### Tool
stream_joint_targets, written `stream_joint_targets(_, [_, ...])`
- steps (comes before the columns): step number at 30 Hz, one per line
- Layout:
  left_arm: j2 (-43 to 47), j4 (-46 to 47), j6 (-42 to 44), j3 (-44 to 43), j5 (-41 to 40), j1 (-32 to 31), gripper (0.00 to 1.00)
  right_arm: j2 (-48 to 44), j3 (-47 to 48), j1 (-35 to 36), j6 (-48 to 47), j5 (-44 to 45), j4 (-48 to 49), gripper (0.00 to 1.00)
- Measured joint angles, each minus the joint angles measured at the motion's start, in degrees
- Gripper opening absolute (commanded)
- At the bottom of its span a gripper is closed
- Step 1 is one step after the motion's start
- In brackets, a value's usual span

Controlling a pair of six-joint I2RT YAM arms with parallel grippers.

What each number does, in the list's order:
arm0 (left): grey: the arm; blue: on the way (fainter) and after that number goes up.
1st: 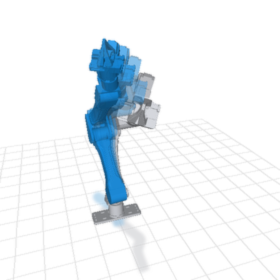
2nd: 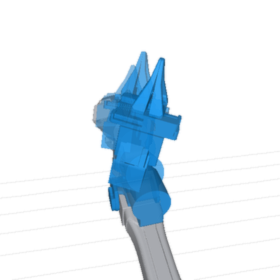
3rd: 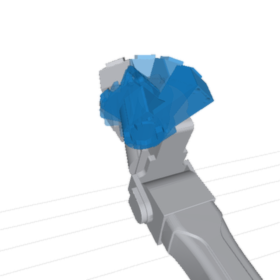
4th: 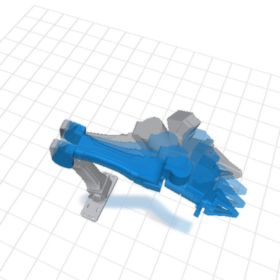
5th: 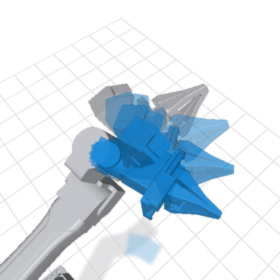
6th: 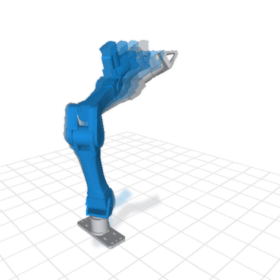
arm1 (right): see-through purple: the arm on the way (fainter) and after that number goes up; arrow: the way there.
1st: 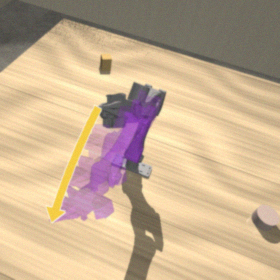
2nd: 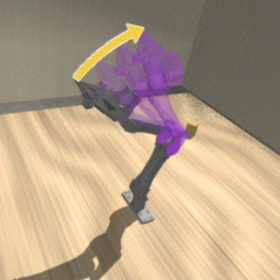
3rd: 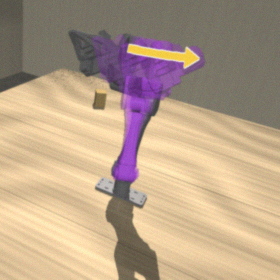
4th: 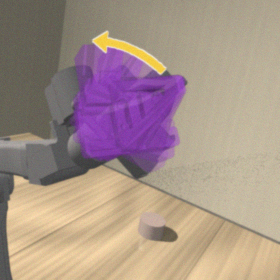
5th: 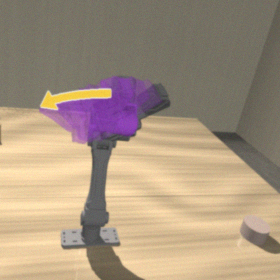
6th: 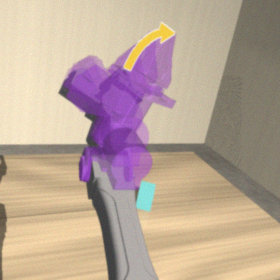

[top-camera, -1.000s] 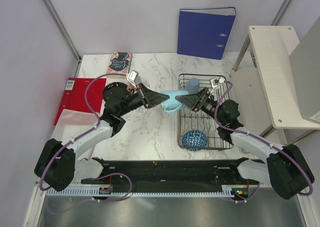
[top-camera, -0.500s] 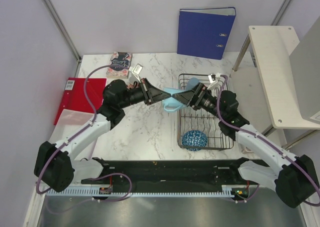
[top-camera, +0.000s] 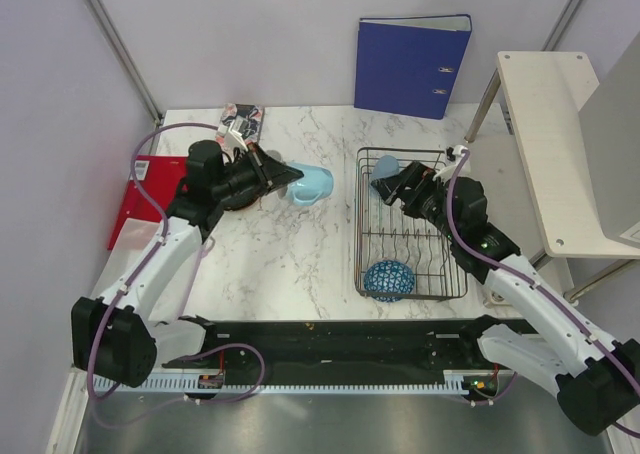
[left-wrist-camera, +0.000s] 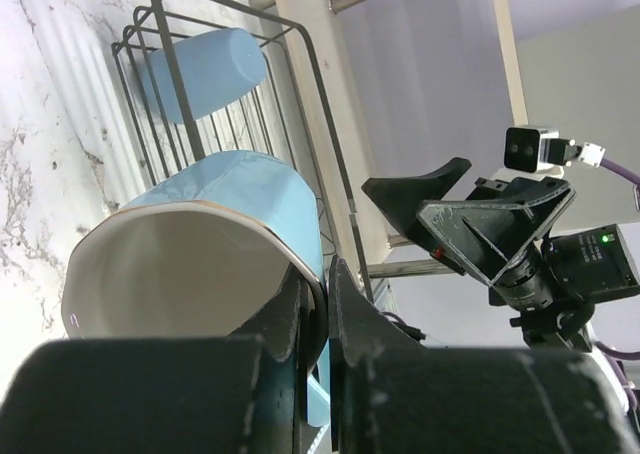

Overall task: Unload the mixed dishes from the dish rack
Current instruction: Place the cup at the center of the board.

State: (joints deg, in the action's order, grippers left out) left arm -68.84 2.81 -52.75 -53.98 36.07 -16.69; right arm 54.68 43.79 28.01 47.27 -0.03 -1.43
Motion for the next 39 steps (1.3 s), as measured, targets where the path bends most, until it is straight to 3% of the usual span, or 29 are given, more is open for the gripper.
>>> stream_joint_targets(5, [-0.98,-6.84,3.69,-2.99,-0.94,0.13,0.02,-1.16,0.0,0.0,-2.12,2.91,-3.32,0.98])
stream_joint_targets(10, [-9.68,-19.21,11.78,-16.85,-8.41,-0.5,0.02,-1.64,0.17,0.0,-3.91,5.14,-6.4,0.98])
stream_joint_targets(18, [-28.72,-35.78,26.05,-39.6,-33.62,-7.65,0.02,-0.68,0.33,0.0,-5.38,6.69,-10.16,0.98])
stream_joint_targets(23, [-39.47,-43.39,31.39,-51.8,-43.04,-12.02,0.02,0.2,0.83,0.0,-5.79,7.56,-11.41,0.98])
stream_joint_targets(29, [-49.48,-48.06,33.81,-63.8,-46.84,-13.29,0.02,0.96,1.16,0.0,-6.19,7.69,-11.63,0.98])
stream_joint_targets(39, [-60.35,-51.32,34.69,-68.24,-49.11,-12.92,0.02,1.36,1.16,0.0,-6.58,7.52,-12.72,0.98])
